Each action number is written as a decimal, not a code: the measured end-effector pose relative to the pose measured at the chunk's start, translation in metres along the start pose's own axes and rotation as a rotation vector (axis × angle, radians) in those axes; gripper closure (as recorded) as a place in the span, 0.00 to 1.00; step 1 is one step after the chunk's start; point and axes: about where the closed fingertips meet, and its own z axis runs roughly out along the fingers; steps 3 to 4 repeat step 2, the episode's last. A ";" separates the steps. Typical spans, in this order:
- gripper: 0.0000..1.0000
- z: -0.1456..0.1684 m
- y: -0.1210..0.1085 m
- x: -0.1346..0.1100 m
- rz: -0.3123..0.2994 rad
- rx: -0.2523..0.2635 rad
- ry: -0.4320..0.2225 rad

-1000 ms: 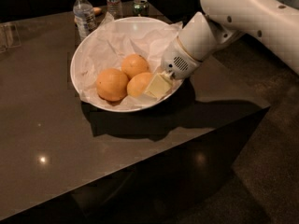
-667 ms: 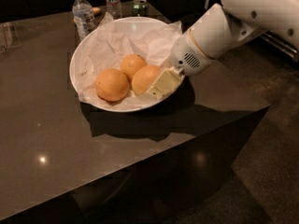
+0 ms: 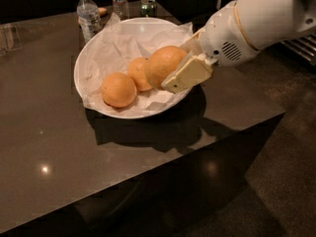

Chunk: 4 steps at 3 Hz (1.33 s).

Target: Pick orange from white bowl

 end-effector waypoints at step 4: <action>1.00 -0.064 0.026 -0.003 -0.028 0.131 -0.124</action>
Offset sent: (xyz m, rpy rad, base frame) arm -0.0706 -0.0613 0.0564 0.1591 -0.2136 -0.1177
